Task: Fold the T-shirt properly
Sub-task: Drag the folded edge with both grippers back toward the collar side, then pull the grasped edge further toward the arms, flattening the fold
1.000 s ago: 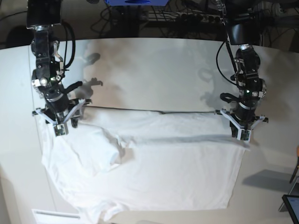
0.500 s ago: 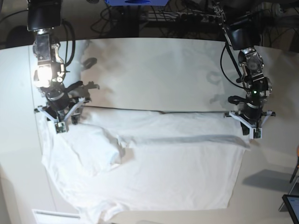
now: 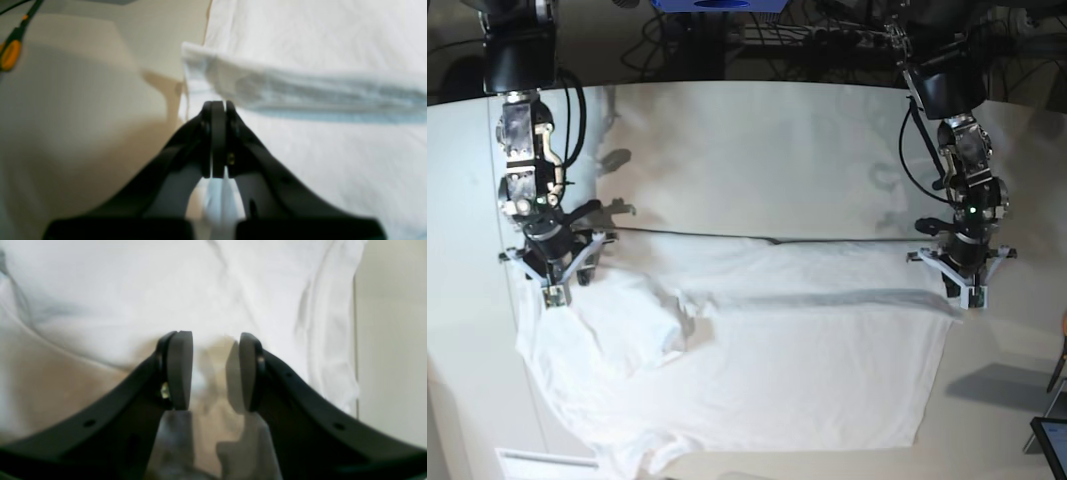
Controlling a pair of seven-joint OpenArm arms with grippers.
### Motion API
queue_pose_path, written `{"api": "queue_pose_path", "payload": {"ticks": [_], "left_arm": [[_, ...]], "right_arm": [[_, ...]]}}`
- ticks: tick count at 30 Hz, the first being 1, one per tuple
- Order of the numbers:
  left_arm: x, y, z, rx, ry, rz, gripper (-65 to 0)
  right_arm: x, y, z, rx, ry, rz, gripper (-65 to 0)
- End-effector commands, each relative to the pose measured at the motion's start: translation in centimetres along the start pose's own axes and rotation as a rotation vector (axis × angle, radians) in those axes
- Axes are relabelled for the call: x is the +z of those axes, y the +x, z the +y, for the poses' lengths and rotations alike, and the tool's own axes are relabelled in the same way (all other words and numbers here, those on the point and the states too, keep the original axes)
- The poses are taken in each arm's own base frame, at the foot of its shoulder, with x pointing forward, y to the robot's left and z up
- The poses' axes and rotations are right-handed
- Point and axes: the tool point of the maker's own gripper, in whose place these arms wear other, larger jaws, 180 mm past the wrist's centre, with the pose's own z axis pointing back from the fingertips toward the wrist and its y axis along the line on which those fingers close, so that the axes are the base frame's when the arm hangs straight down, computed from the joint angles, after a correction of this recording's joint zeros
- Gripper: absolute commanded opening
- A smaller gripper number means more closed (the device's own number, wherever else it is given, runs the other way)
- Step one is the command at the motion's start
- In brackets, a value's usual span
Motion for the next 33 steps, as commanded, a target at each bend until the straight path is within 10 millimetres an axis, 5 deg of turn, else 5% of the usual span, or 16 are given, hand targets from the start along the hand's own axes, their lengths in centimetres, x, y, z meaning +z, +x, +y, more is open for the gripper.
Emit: {"api": "queue_pose_path", "payload": {"ticks": [1,9,14,22,33], "left_arm": [[-0.3,0.8,-0.4,-0.025,-0.014,-0.013,-65.0],[-0.6,-3.6,-1.3,-0.069,-0.033,0.167,-65.0],[0.7,-4.2,-1.2,-0.098,-0.024,0.187,-65.0],[2.6,-4.3,-4.3,-0.175,-0.071,0.156,-65.0],[4.5,-7.7,-7.3,-0.205,-0.136,0.204,-65.0]], "right_arm": [[-0.2,1.0,-0.8,0.004,-0.016,-0.027,-42.7],[-0.2,-2.5,-1.5,0.002,-0.028,0.048,-42.7],[0.3,-4.6,-2.1,0.009,-0.039,0.087,-42.7],[1.9,-7.4,-5.8,-0.065,-0.124,0.126,-42.7],[4.5,-11.5,-6.3,-0.045,-0.139,0.195,-42.7]]}}
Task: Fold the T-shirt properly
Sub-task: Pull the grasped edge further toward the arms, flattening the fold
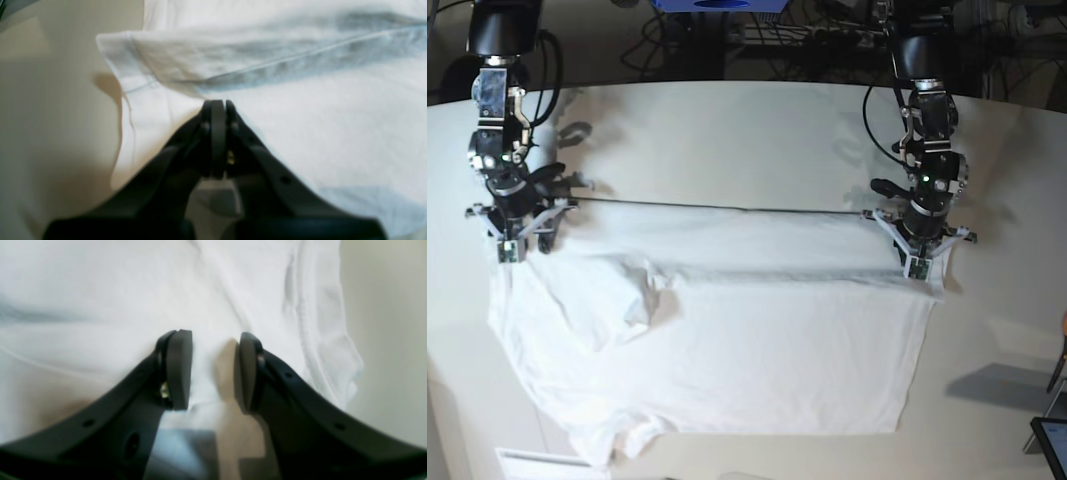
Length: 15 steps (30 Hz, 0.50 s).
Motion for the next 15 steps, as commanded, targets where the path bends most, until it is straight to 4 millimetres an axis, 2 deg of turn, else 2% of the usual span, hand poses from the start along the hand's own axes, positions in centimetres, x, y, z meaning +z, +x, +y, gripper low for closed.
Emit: {"api": "queue_pose_path", "payload": {"ticks": [1,4,6,15], "left_arm": [[0.7,-3.0,-1.1,-0.026,-0.03,0.116,-65.0],[1.8,-3.5,-1.6,-0.033,-0.032,0.11,-65.0],[2.4,-3.8,-1.8,-0.04,-0.032,0.11,-65.0],[4.5,-4.0,-1.7,-0.068,-0.023,0.094,-65.0]], "right_arm": [[1.1,-5.4,-1.7,0.047,-0.056,0.212,-42.7],[1.6,-5.9,-3.2,0.024,-0.093,0.221,-42.7],[2.0,-6.8,-3.5,0.018,-0.101,0.237,-42.7],[4.5,-8.0,-2.9,0.043,-0.089,0.245,-42.7]]}}
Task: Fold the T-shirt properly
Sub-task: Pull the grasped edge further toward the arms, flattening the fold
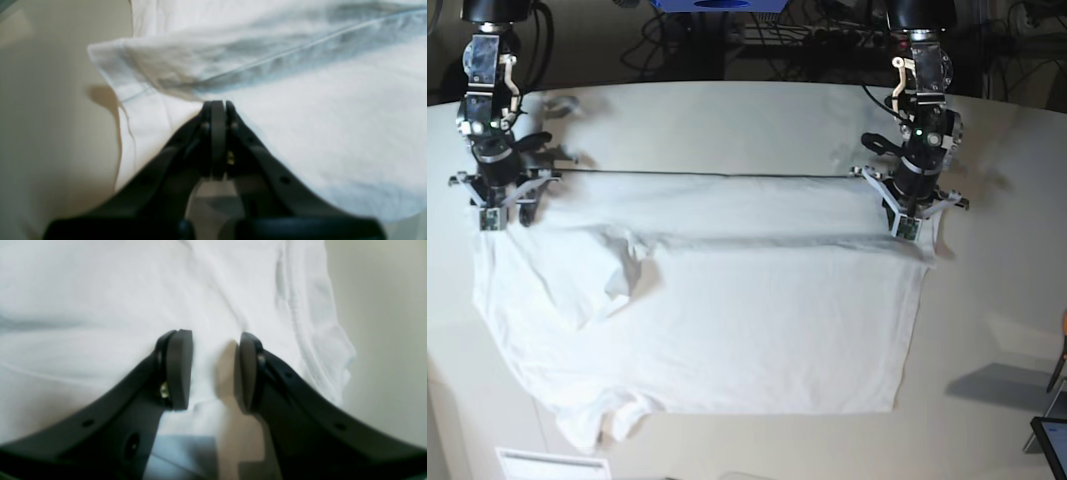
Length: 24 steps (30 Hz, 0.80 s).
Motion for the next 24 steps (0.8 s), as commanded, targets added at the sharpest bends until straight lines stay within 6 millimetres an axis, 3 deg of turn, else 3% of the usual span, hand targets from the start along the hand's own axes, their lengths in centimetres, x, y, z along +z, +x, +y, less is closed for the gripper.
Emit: {"api": "queue_pose_path", "payload": {"ticks": [1,15,18,24], "left_arm": [[0.4,-1.8,0.5,-0.032,0.01,0.084,-65.0],[3.0,-3.4,0.0,-0.073,0.001,0.102,-65.0],[3.6,-3.7,1.0,-0.066,0.029,0.106,-65.0],[4.7,-3.7,1.8,-0.071,0.055,0.101,-65.0]], "right_arm": [[1.2,-5.4,-0.8,0.048,-0.032,0.222,-42.7],[3.9,-7.7,-0.4,0.066,-0.019,0.262,-42.7],[4.2,-8.1,0.2,0.038,-0.02,0.269,-42.8],[5.5,-8.6,-1.1,-0.001,-0.065,0.273,-42.8]]}}
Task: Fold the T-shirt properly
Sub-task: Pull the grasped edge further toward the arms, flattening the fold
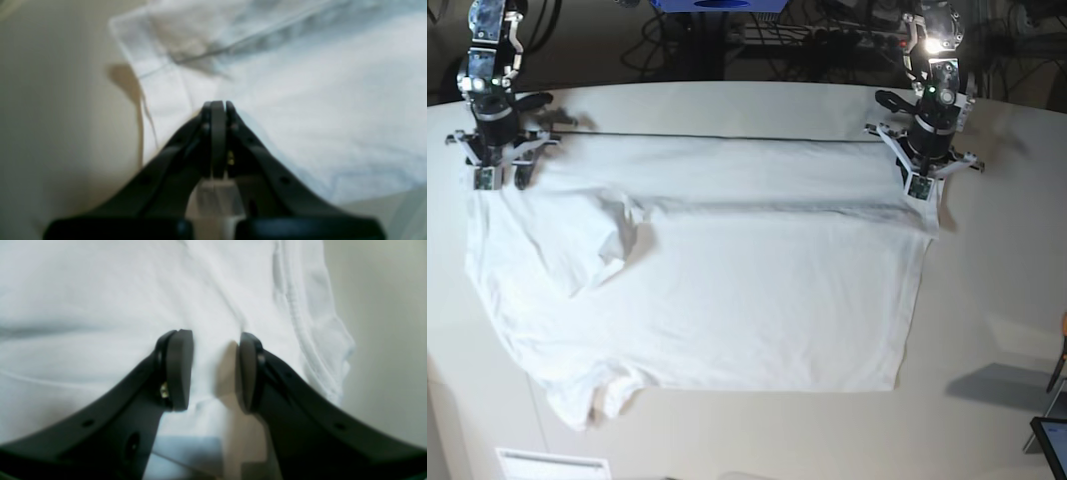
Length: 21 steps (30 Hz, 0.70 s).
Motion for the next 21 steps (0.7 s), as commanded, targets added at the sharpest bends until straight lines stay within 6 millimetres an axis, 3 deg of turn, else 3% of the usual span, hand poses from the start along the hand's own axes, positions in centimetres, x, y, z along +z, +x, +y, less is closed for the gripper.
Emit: {"api": "queue_pose_path", "payload": {"ticks": [1,9,16,21], "left_arm": [[0.3,-0.3,0.8,-0.017,0.027,0.022,-65.0],[0.6,-0.5,0.6,-0.02,0.024,0.025,-65.0],[1.6,-2.2,-0.3,-0.027,0.004,0.059,-65.0],[2.0,-1.5,0.0,-0.035,0.011,0.042,-65.0]], "right_arm": [[1.2,-5.5,-1.0,0.047,-0.034,0.234,-42.8],[2.0,-5.0,-1.0,0.06,-0.033,0.218,-42.8],[2.0,-5.0,-1.0,0.06,-0.033,0.218,-42.8],[2.1,-5.0,-1.0,0.06,-0.033,0.218,-42.8]]}}
